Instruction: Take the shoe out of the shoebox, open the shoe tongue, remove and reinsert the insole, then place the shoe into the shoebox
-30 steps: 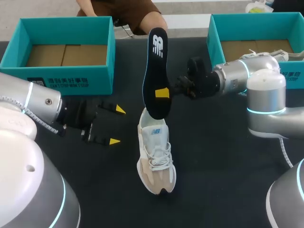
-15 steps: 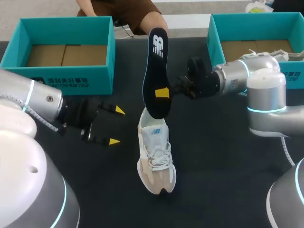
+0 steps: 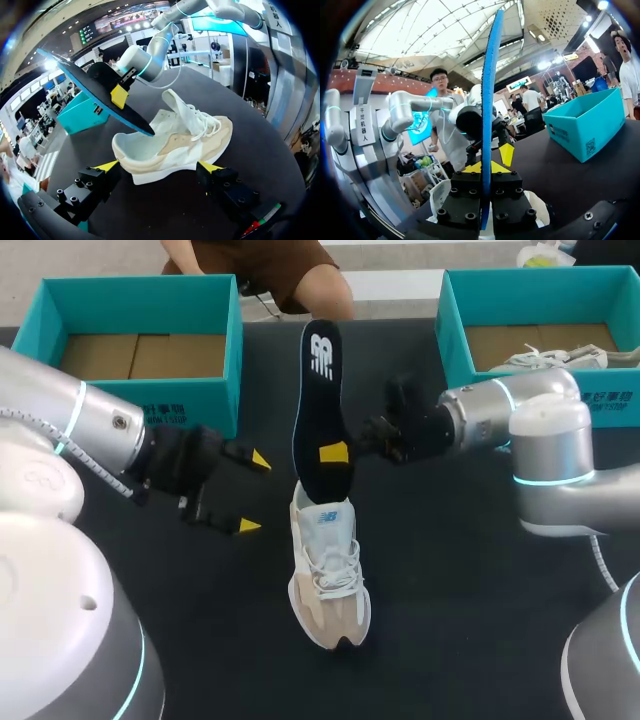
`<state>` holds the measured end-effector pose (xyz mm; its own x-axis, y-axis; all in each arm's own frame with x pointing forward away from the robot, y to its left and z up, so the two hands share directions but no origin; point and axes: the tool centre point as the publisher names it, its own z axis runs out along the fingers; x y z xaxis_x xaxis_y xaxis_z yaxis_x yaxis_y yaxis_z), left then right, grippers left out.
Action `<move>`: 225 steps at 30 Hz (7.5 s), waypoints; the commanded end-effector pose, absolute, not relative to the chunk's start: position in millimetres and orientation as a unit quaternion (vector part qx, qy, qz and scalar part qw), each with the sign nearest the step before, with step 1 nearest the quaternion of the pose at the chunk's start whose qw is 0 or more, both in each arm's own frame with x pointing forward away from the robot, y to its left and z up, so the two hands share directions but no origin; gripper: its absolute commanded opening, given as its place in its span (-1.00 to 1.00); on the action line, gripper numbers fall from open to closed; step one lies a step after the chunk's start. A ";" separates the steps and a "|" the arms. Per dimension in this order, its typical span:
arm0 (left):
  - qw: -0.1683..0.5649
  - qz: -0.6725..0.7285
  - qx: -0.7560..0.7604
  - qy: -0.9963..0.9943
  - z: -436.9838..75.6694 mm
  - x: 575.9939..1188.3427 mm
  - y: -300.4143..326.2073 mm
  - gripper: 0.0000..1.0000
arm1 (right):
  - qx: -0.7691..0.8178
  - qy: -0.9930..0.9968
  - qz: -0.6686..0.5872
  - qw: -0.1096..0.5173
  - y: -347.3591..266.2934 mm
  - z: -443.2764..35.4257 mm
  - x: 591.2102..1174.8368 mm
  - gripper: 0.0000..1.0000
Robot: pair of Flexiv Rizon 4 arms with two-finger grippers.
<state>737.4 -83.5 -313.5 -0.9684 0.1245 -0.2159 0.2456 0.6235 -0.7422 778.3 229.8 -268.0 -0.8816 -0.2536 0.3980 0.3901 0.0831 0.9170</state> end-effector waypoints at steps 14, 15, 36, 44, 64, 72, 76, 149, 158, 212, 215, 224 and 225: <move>0.084 -0.406 0.092 0.906 -316.1 746.5 -93.0 1.00 | -0.048 -0.694 -0.678 0.238 245.1 -285.7 787.5 -1.00; 0.084 -0.404 0.090 0.906 -316.6 747.1 -92.5 1.00 | -0.048 -0.694 -0.678 0.238 245.1 -285.7 787.5 -1.00; 0.084 -0.404 0.090 0.906 -316.6 747.1 -92.5 1.00 | -0.080 -0.717 -0.663 0.202 246.0 -284.8 785.8 -1.00; 0.084 -0.404 0.090 0.906 -316.6 747.1 -92.5 1.00 | -0.100 -0.717 -0.654 0.217 243.1 -291.4 781.9 -1.00; 0.084 -0.404 0.090 0.906 -316.6 747.1 -92.5 1.00 | -0.174 -0.706 -0.649 0.224 246.8 -339.4 750.5 -1.00; 0.084 -0.404 0.090 0.906 -316.6 747.1 -92.5 1.00 | -0.202 -0.699 -0.640 0.249 246.7 -356.2 734.2 -1.00; 0.084 -0.404 0.090 0.906 -316.6 747.1 -92.5 1.00 | -0.207 -0.696 -0.640 0.251 245.2 -357.9 731.5 -1.00; 0.084 -0.404 0.090 0.906 -316.6 747.1 -92.5 1.00 | -0.183 -0.750 -0.558 0.305 233.0 -326.7 767.7 -0.55; 0.084 -0.404 0.090 0.906 -316.6 747.1 -92.5 1.00 | -0.193 -0.751 -0.518 0.361 231.2 -334.3 760.0 -1.00; 0.084 -0.404 0.090 0.906 -316.6 747.1 -92.5 1.00 | -0.223 -0.745 -0.406 0.480 231.6 -343.5 729.7 -1.00; 0.084 -0.404 0.090 0.906 -316.6 747.1 -92.5 1.00 | -0.228 -0.742 -0.405 0.483 231.8 -343.1 726.4 -1.00; 0.084 -0.404 0.090 0.906 -316.6 747.1 -92.5 1.00 | -0.226 -0.750 -0.401 0.475 229.4 -338.3 737.9 -0.58; 0.084 -0.404 0.090 0.906 -316.6 747.1 -92.5 1.00 | -0.225 -0.752 -0.400 0.473 229.0 -337.9 738.7 -0.57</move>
